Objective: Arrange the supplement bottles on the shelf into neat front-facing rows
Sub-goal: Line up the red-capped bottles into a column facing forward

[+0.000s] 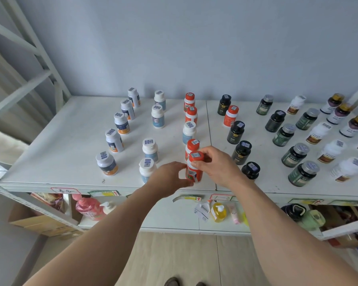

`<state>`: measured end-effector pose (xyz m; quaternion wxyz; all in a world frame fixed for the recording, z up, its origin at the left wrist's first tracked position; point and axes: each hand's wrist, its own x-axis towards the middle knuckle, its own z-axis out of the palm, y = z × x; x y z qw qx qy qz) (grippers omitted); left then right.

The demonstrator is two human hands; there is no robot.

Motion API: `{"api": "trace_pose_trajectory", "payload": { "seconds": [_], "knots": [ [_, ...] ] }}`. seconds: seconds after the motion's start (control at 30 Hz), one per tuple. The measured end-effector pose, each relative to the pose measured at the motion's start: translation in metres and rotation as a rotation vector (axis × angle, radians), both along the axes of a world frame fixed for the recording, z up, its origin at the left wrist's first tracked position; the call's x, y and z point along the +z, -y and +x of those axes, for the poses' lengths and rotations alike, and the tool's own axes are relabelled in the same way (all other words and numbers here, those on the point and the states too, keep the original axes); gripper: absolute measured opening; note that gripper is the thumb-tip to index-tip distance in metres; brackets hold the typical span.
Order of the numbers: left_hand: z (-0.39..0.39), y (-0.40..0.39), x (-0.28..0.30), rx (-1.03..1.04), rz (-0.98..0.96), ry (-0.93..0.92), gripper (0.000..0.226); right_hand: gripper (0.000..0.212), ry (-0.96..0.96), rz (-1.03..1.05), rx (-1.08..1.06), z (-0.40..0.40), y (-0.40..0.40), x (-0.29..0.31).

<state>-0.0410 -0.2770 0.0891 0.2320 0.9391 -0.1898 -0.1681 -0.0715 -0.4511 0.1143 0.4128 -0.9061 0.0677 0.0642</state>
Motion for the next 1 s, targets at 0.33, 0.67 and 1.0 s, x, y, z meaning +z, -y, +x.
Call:
{"api": "trace_pose_trajectory", "payload": {
  "seconds": [0.33, 0.67, 1.0],
  "knots": [
    [0.005, -0.004, -0.010, -0.149, 0.207, 0.110, 0.069, 0.053, -0.105, 0.044, 0.010, -0.005, -0.004, -0.028],
    [0.027, -0.001, 0.015, -0.173, 0.172, 0.192, 0.056, 0.050, -0.051, 0.130, -0.109, 0.016, 0.004, -0.005],
    [0.061, 0.017, 0.033, -0.105, 0.166, 0.169, 0.050, 0.061, -0.151, -0.152, 0.063, 0.075, 0.003, 0.002]
  ]
}}
